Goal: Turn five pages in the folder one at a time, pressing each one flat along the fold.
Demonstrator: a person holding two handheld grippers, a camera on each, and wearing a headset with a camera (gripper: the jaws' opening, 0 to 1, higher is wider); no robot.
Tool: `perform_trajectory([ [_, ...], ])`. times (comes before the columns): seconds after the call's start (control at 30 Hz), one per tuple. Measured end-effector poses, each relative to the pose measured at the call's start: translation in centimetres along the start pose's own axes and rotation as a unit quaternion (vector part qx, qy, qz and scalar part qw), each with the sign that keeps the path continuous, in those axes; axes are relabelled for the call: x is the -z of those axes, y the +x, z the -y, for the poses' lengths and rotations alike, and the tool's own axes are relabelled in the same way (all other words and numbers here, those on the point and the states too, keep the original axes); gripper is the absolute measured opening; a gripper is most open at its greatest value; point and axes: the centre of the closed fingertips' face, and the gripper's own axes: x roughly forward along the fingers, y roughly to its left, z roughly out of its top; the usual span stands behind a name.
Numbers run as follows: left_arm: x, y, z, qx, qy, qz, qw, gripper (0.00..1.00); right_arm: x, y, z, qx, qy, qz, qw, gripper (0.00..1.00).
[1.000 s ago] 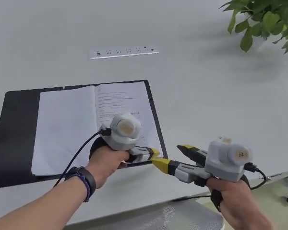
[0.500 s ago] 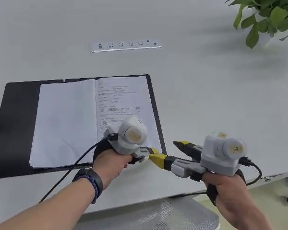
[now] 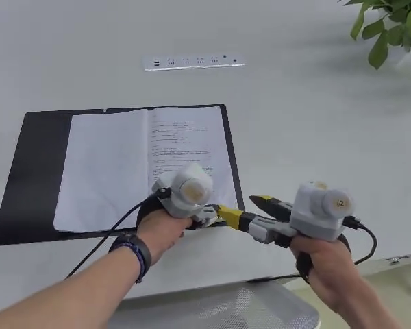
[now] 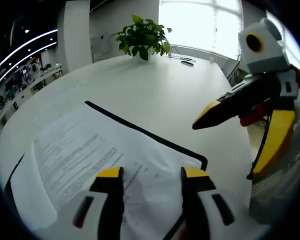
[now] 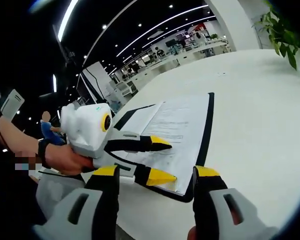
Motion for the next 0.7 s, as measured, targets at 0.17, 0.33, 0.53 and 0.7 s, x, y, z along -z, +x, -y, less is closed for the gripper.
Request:
perform_trajectory([
  [0.17,0.0,0.1,-0.1,-0.001,0.004,0.003,1.0000,0.41,-0.2,1.9,0.8,-0.012,0.013,-0.005,0.9998,0.57],
  [0.33,-0.1,0.1,-0.7,-0.010,-0.006,0.008,0.9999,0.36,-0.2,3.4,1.3,-0.016,0.010,-0.017,0.9997,0.56],
  [0.53,-0.1,0.0,-0.8,-0.010,-0.004,0.009,0.9999,0.33,-0.9,4.7,2.2,-0.024,0.032,-0.010,0.9991,0.56],
  [0.7,-0.1,0.0,-0.8,-0.011,-0.006,0.011,0.9999,0.33,-1.0,5.1,2.7,-0.024,0.036,-0.014,0.9990,0.55],
])
